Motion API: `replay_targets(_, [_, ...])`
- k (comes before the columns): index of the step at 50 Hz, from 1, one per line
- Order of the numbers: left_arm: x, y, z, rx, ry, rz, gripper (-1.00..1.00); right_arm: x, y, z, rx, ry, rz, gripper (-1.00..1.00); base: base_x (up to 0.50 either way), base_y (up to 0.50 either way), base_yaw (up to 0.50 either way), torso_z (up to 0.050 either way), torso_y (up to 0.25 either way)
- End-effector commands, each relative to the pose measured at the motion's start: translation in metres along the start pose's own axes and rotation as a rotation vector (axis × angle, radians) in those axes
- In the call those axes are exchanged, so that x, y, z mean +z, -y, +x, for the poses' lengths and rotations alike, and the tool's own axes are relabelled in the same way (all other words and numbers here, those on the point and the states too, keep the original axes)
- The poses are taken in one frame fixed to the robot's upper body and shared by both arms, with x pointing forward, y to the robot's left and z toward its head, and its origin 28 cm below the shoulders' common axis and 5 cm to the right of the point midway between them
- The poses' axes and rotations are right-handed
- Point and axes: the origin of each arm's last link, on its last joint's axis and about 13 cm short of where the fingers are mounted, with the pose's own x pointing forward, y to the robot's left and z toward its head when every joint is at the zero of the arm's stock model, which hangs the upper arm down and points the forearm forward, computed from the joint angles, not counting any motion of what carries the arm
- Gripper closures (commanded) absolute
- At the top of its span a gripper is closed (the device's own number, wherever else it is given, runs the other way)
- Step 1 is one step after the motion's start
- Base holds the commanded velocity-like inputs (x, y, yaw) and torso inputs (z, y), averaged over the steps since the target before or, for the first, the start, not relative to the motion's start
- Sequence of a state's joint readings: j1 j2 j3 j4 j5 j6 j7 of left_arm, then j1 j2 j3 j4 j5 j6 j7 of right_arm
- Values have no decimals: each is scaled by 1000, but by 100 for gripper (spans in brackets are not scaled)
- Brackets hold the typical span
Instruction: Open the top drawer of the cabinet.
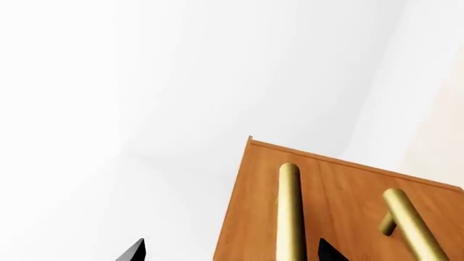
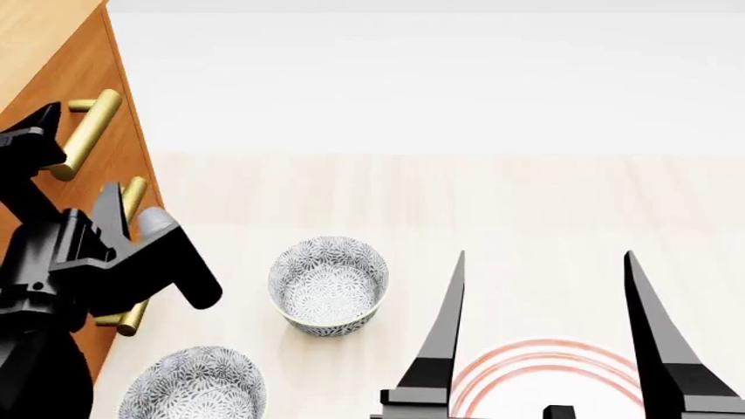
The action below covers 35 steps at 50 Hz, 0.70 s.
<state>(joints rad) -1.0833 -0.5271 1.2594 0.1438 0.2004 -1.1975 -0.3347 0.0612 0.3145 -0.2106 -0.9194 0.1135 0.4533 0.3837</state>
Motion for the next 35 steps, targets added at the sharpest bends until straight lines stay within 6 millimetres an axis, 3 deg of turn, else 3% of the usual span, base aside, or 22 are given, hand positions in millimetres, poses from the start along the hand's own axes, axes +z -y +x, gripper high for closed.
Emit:
replay_targets(1, [-3, 5, 7, -14, -20, 38, -100, 0, 0, 0, -1, 1, 1, -100, 0, 0, 0, 0, 0])
replay_targets(35, [-8, 6, 18, -46, -62, 86, -100, 0, 0, 0, 1, -1, 6, -100, 0, 0, 0, 0, 0])
